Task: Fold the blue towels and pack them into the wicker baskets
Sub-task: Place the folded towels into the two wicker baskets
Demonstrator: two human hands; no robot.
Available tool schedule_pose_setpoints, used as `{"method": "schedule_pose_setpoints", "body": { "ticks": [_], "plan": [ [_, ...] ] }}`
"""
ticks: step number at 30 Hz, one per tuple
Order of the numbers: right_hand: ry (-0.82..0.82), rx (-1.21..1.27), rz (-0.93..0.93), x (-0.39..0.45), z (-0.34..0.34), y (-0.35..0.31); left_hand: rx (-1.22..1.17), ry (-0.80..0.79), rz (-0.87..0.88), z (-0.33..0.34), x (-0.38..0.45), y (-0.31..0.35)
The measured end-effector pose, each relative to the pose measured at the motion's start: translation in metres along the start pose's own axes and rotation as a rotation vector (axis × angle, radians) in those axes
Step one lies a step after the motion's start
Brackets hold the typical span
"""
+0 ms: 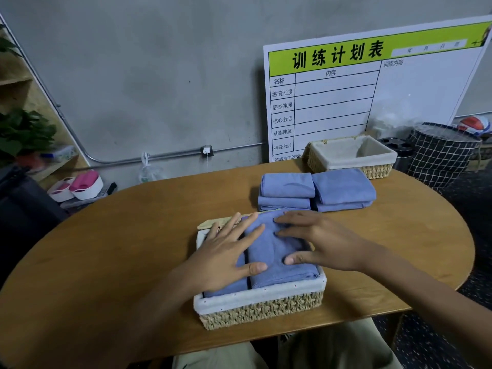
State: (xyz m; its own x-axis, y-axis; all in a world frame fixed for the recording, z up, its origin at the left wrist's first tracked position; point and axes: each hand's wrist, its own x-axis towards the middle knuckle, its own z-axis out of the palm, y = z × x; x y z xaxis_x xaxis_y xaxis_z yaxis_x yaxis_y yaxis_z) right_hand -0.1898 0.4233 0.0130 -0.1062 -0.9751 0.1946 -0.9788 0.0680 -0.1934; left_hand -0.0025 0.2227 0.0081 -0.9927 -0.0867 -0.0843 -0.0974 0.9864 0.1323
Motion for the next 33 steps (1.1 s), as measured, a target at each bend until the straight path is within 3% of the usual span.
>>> {"method": "schedule_pose_setpoints", "body": {
  "ticks": [10, 15, 19, 22, 26, 30, 33],
  "plan": [
    [-0.196, -0.035, -0.020, -0.001, 0.006, 0.003, 0.202, -0.077, -0.021, 0.007, -0.004, 0.005],
    [-0.230, 0.034, -0.014, 0.004, -0.002, 0.006, 0.165, -0.086, -0.016, 0.001, 0.000, 0.002],
    [-0.218, 0.130, 0.005, 0.003, -0.011, 0.008, 0.025, 0.029, 0.047, -0.005, 0.002, 0.007],
    [-0.238, 0.031, 0.014, -0.001, -0.006, 0.006, -0.081, -0.013, 0.067, 0.001, 0.004, 0.013],
    [-0.242, -0.160, 0.015, -0.001, 0.005, 0.002, -0.024, -0.015, 0.071, 0.012, 0.007, 0.008],
    [-0.186, -0.197, 0.016, 0.001, 0.008, -0.001, 0.067, -0.017, 0.060, 0.014, 0.010, 0.009],
    [-0.237, -0.198, 0.024, 0.005, 0.005, -0.004, 0.045, -0.006, 0.050, 0.013, 0.012, 0.009]
  ]
}}
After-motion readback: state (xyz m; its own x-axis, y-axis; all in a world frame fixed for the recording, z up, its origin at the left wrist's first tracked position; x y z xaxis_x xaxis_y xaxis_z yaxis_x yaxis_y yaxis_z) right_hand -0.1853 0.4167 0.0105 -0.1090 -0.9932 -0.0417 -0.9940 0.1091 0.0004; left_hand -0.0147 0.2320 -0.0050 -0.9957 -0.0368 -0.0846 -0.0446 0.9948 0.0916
